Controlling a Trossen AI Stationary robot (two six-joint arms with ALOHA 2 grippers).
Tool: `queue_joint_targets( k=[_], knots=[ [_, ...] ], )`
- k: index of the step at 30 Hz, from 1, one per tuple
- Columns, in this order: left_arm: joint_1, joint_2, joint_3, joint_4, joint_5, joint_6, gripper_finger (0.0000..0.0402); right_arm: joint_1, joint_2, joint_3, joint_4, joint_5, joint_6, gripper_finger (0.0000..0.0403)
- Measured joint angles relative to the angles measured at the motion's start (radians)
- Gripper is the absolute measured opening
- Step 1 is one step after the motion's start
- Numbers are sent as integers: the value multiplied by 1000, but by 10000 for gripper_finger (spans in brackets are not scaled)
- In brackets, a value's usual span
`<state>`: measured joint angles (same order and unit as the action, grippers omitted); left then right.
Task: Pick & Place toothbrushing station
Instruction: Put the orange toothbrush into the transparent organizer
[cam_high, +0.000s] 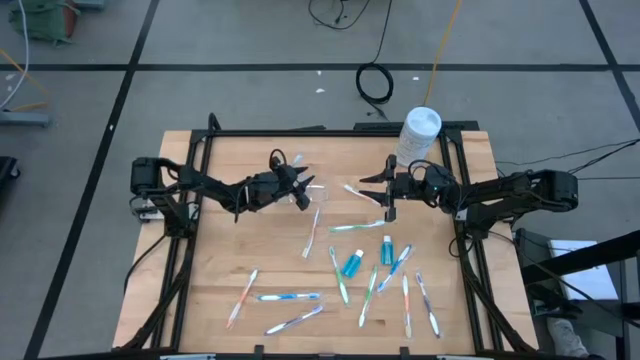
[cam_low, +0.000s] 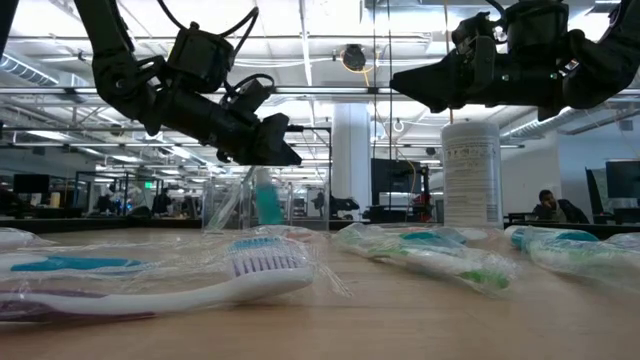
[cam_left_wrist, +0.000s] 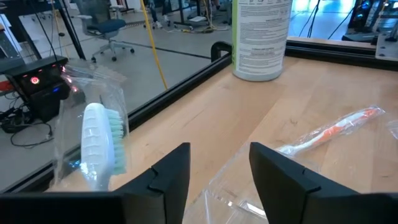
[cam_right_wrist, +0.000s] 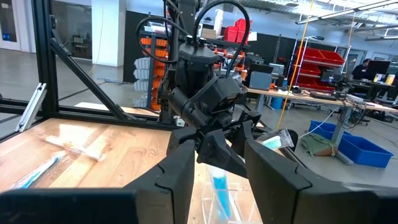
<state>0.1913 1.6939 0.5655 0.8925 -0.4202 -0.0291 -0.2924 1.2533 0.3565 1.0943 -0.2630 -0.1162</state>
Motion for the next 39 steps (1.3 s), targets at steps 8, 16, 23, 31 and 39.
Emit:
queue_joint_targets(
  k=[8, 16, 23, 31, 39],
  knots=[
    [0, 0, 0, 0, 0, 3, 156, 0, 0, 0, 0, 0, 0, 132],
    [-5, -90, 1, -69, 2, 49, 152, 0, 0, 2, 0, 0, 0, 132],
    [-11, -277, 1, -309, 4, 50, 152, 0, 0, 2, -1, 0, 0, 132],
    [-72, -461, 1, -494, 30, 62, 152, 0, 0, 2, 0, 0, 0, 132],
    [-142, -641, 1, -646, 53, 80, 152, 0, 0, 2, 0, 0, 0, 132]
  ],
)
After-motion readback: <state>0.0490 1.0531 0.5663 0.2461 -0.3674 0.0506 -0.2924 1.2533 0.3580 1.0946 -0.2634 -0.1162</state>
